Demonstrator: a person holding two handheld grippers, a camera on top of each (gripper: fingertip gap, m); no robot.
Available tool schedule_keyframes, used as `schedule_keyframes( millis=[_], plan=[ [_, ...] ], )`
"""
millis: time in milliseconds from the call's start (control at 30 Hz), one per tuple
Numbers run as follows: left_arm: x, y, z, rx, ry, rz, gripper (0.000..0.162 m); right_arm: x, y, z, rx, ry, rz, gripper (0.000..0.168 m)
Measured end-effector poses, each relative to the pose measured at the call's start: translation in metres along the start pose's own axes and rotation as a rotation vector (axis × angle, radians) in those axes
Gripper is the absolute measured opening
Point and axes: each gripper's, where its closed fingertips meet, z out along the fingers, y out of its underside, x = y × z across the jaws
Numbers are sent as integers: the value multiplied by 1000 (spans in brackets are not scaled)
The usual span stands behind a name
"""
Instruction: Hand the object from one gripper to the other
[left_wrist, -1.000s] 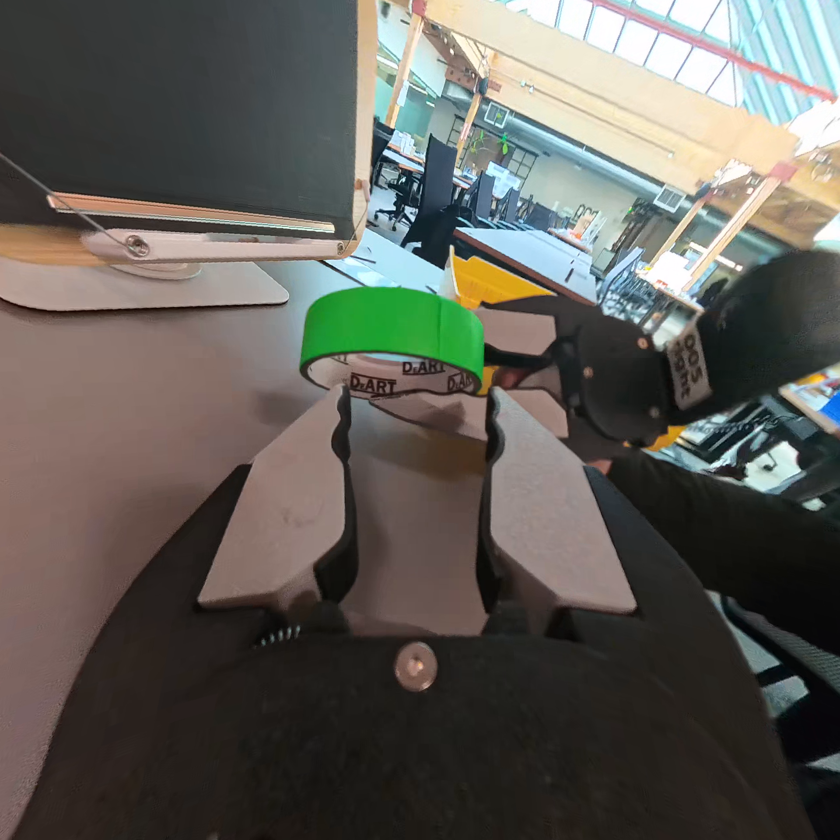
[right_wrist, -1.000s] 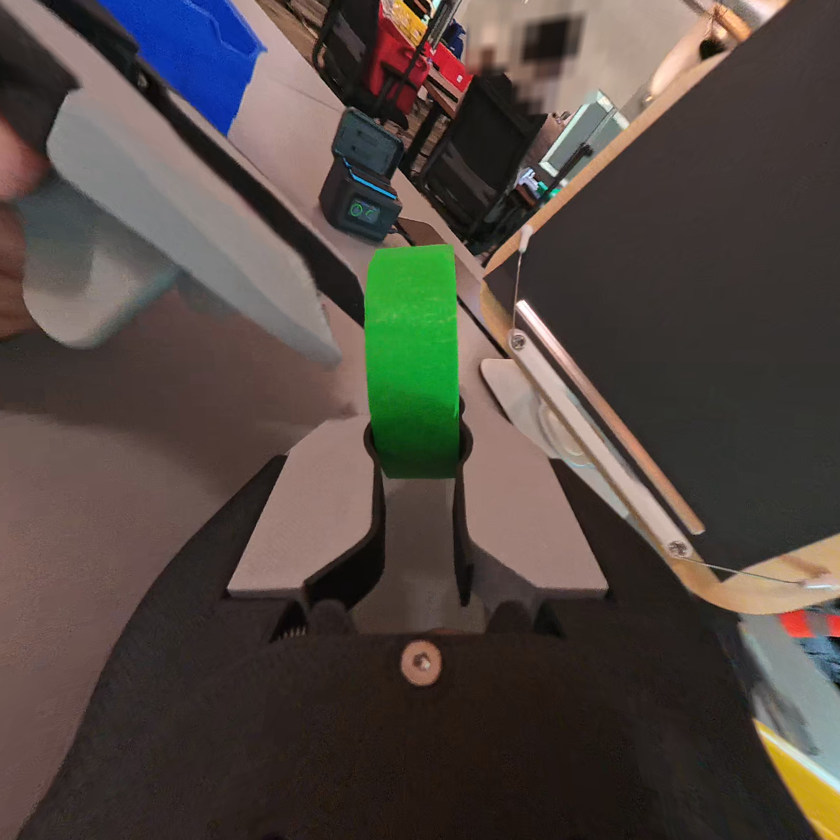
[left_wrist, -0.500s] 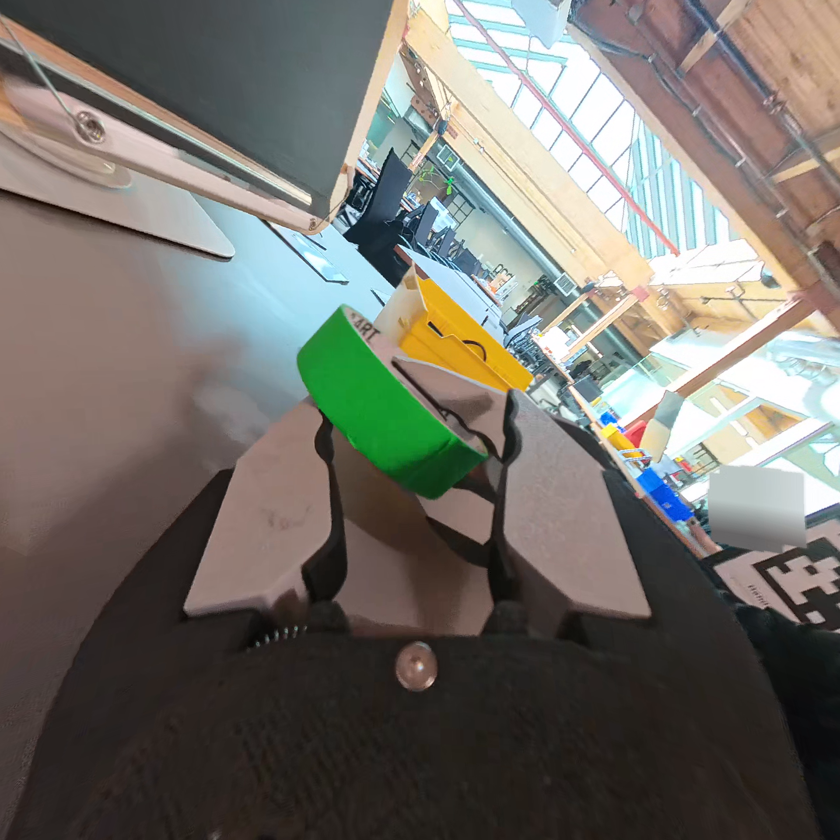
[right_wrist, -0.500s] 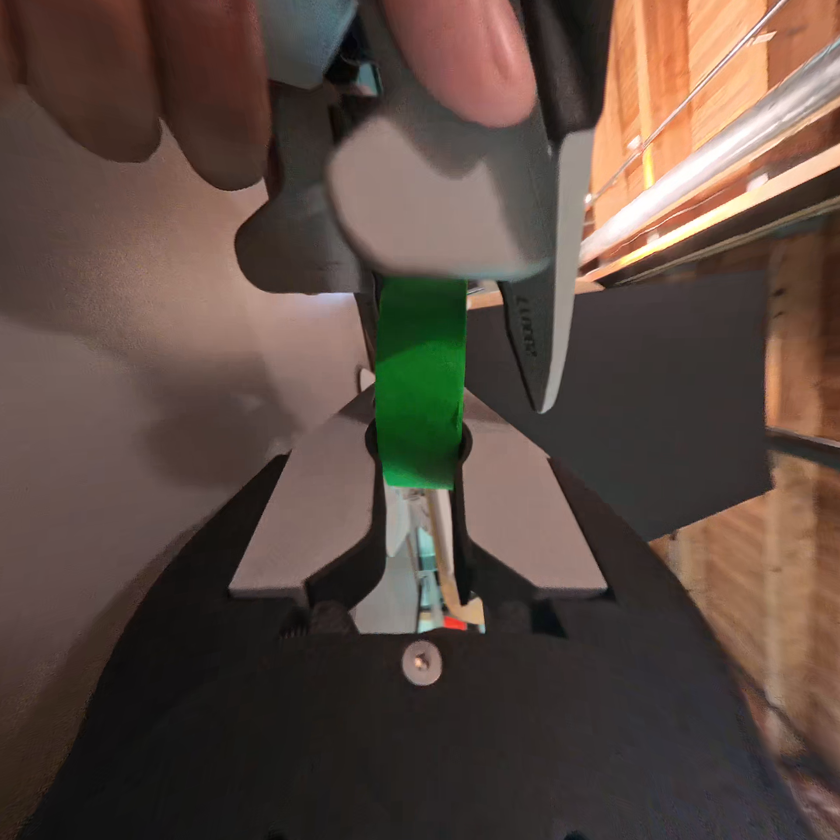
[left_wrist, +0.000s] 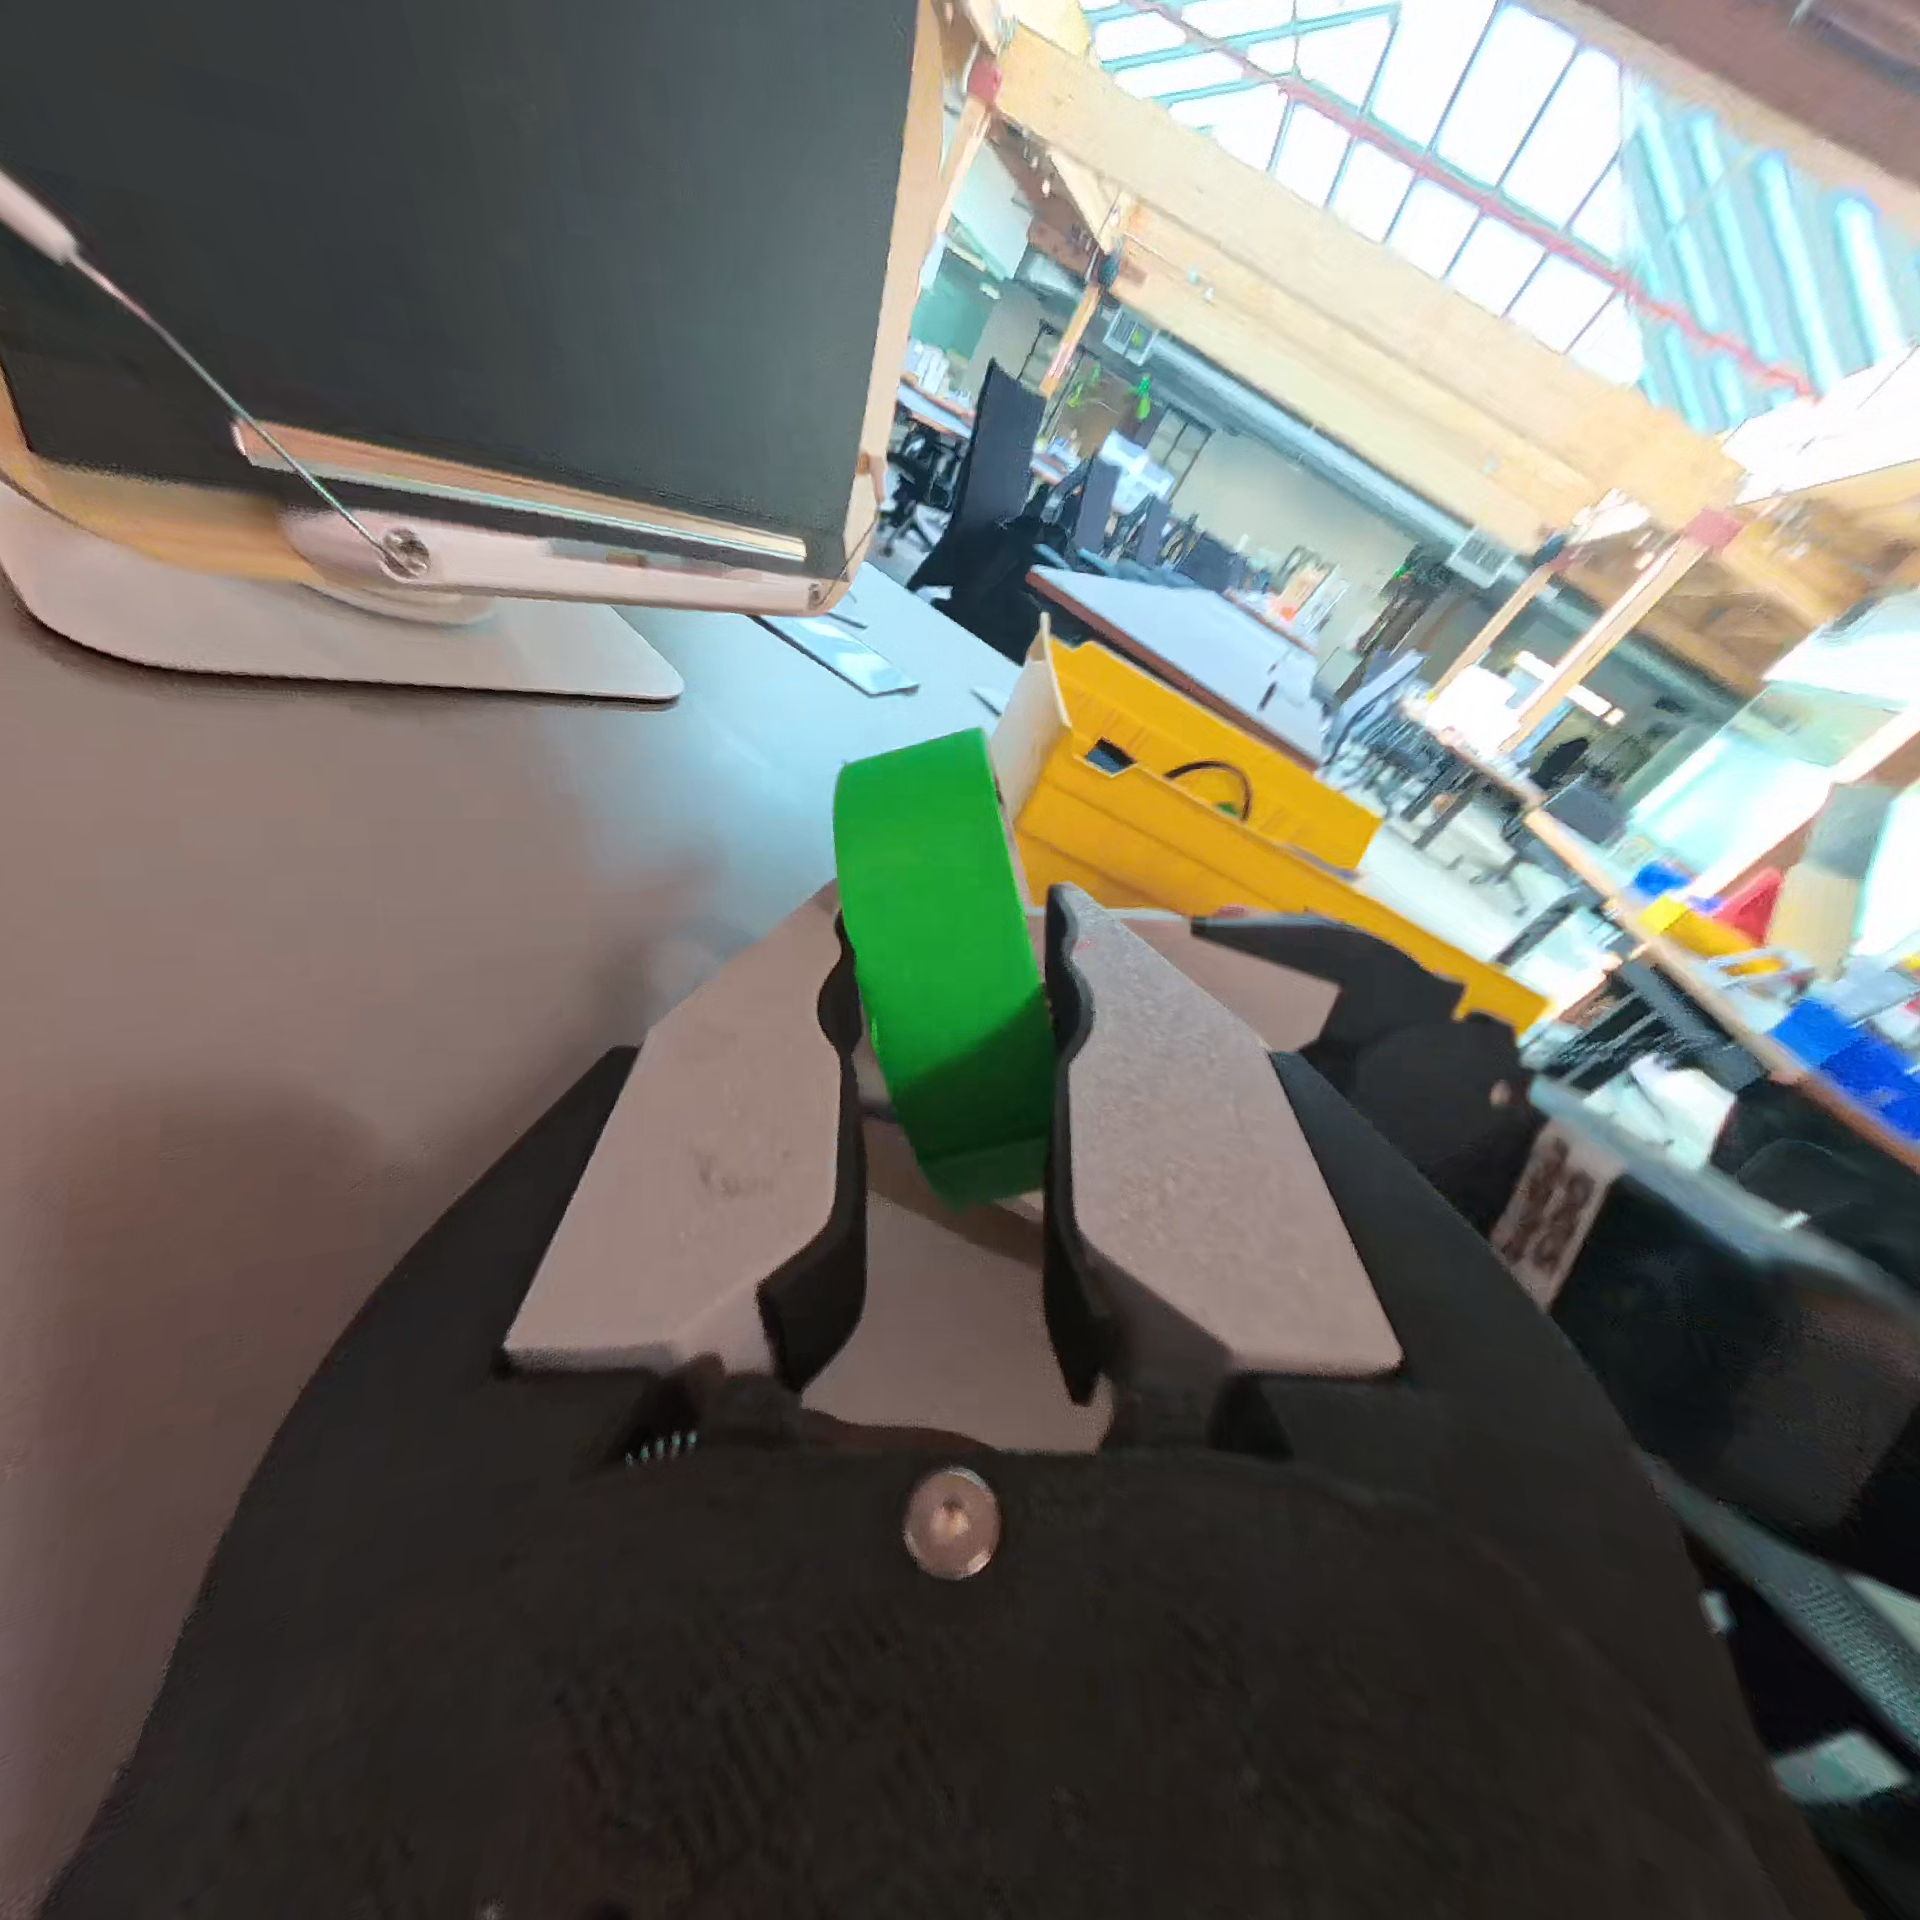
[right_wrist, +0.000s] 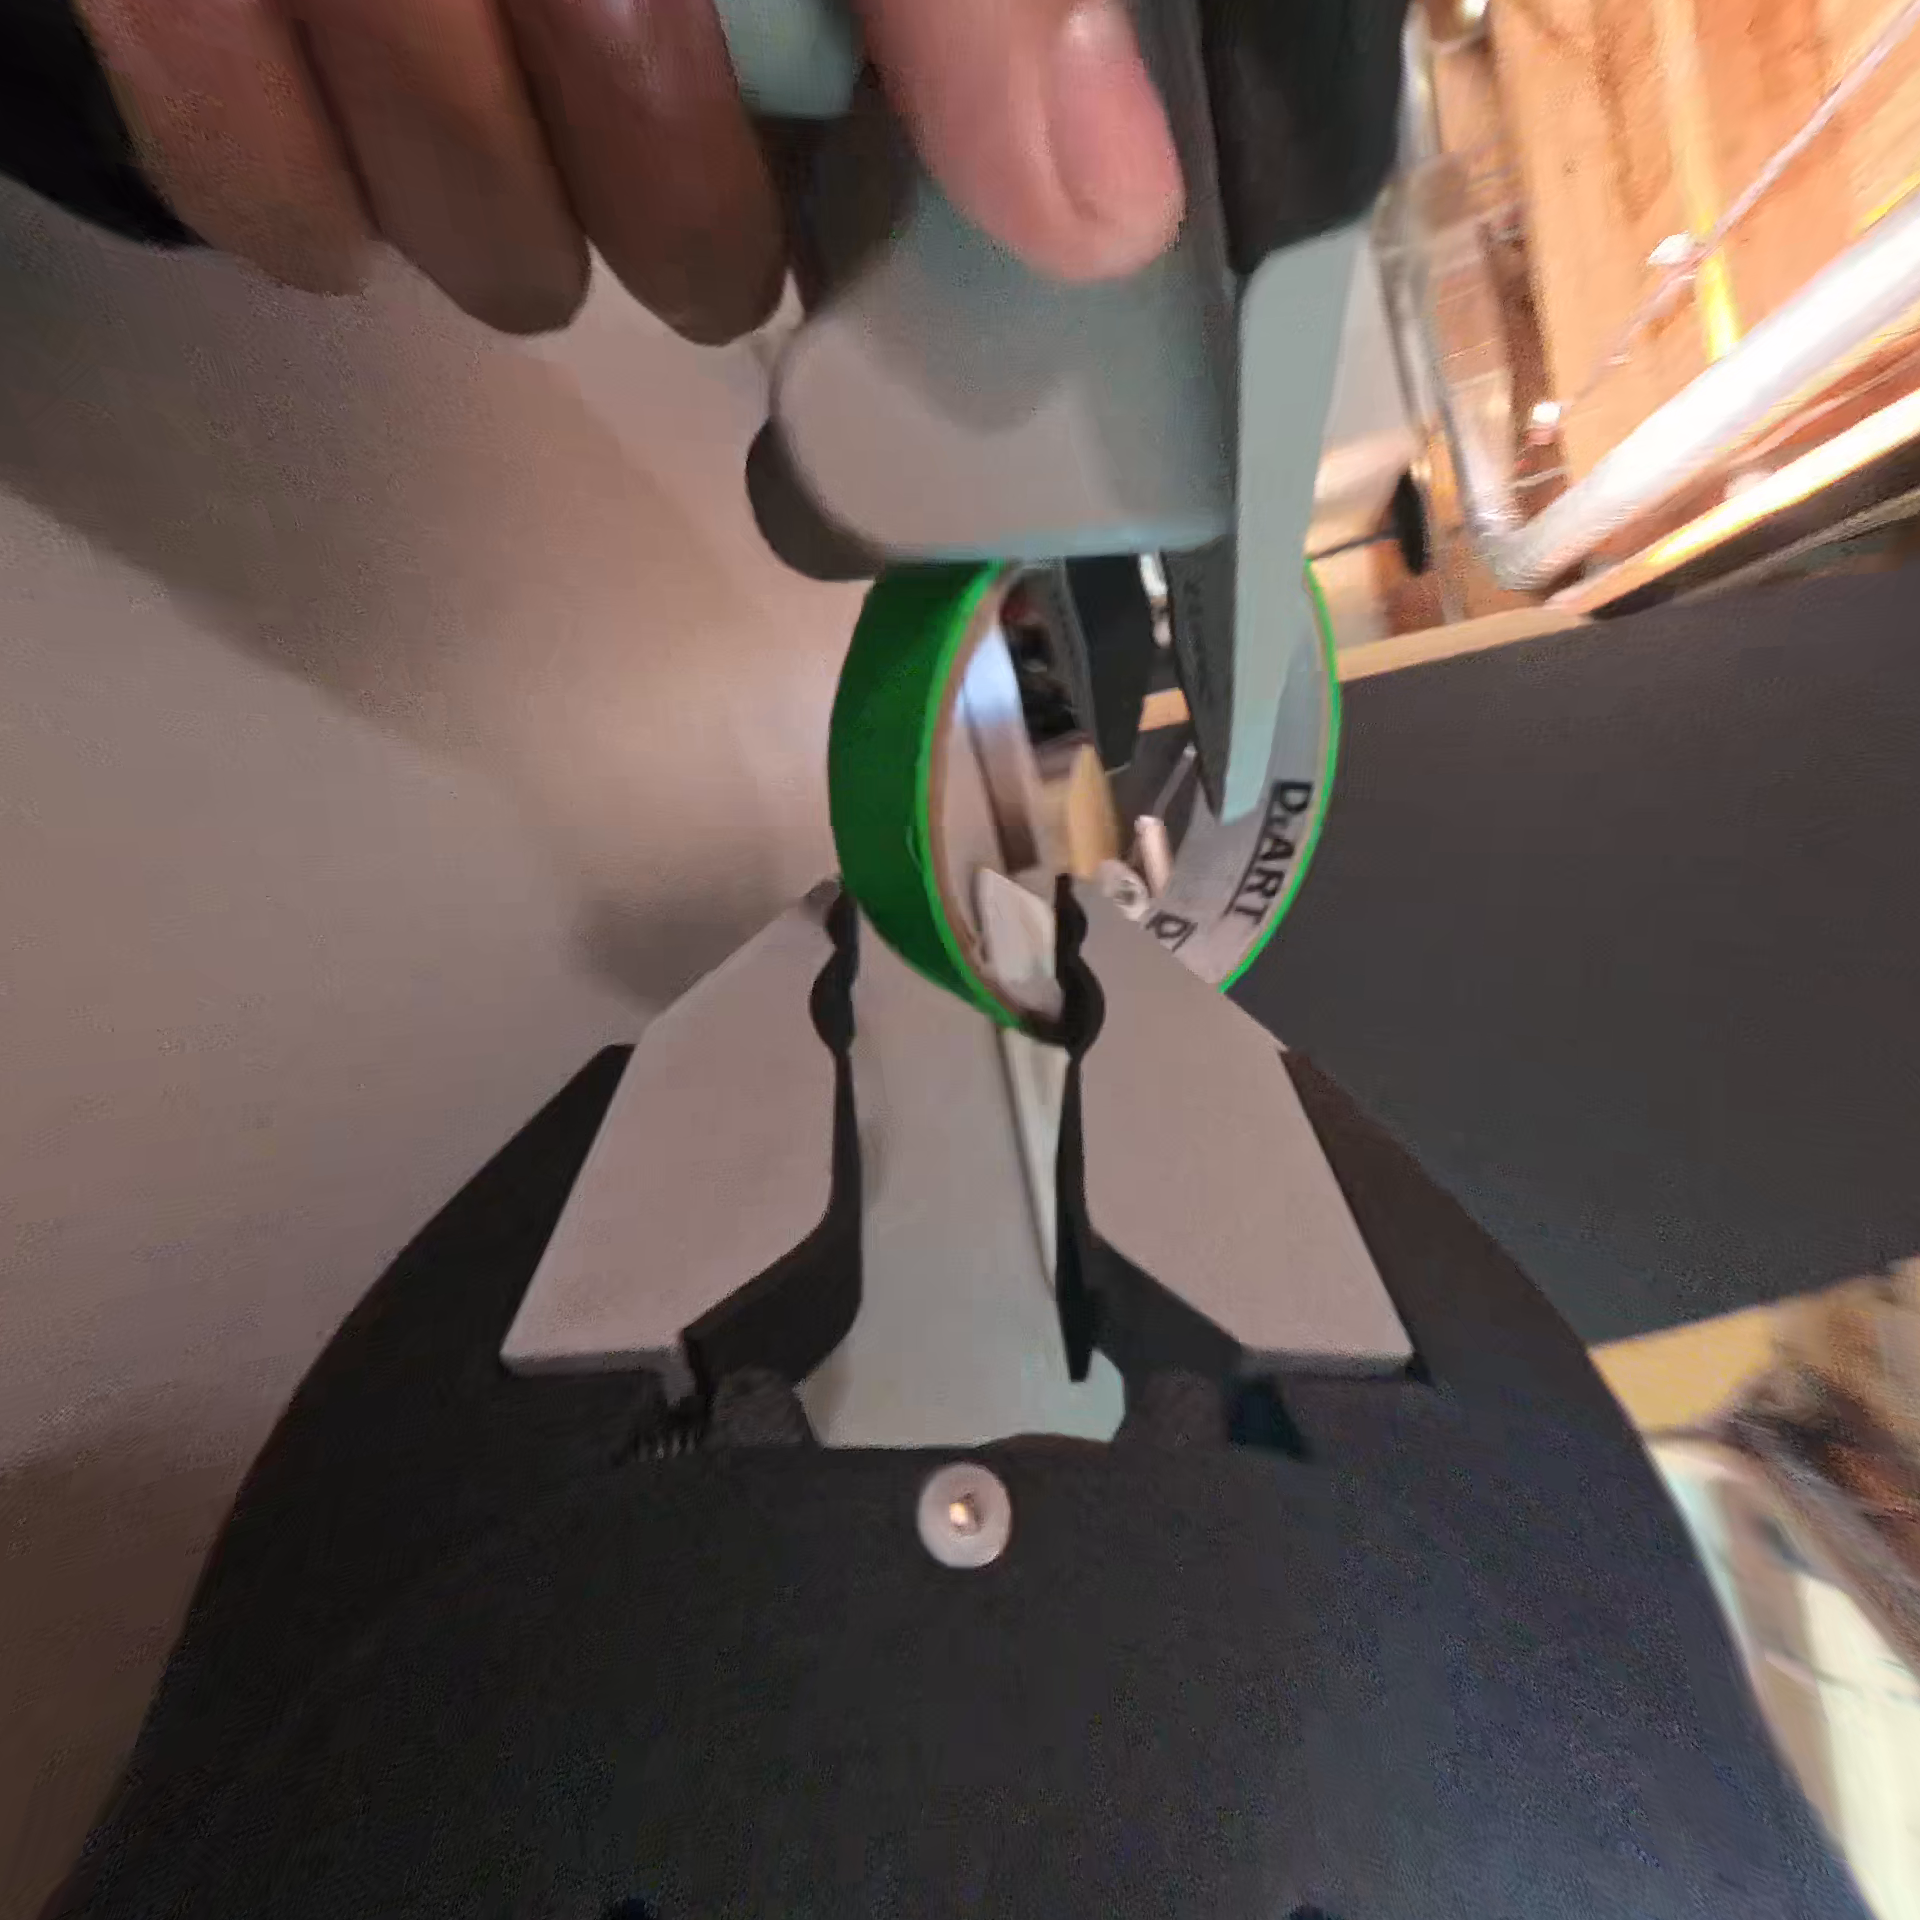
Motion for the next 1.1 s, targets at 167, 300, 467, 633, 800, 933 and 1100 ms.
schedule_keyframes(
  millis=[167,300,467,633,800,933,1100],
  plan=[
    [1,2,-1,-62,-104,277,31,-3,-2,-10,99,-172,265,45],
    [-11,-12,-10,-3,-181,280,30,-4,-19,-30,263,-436,600,49],
    [9,-19,-16,59,24,167,30,28,-13,-37,394,-537,993,47],
    [36,-11,-11,38,138,232,30,37,-21,-50,535,-703,1214,51],
    [57,-6,-12,58,249,260,28,23,-20,-51,506,-817,1293,17],
    [67,-5,-14,73,278,304,28,32,-18,-53,548,-831,1364,36],
    [72,0,-10,67,292,299,28,31,-24,-62,586,-914,1403,44]
  ],
)
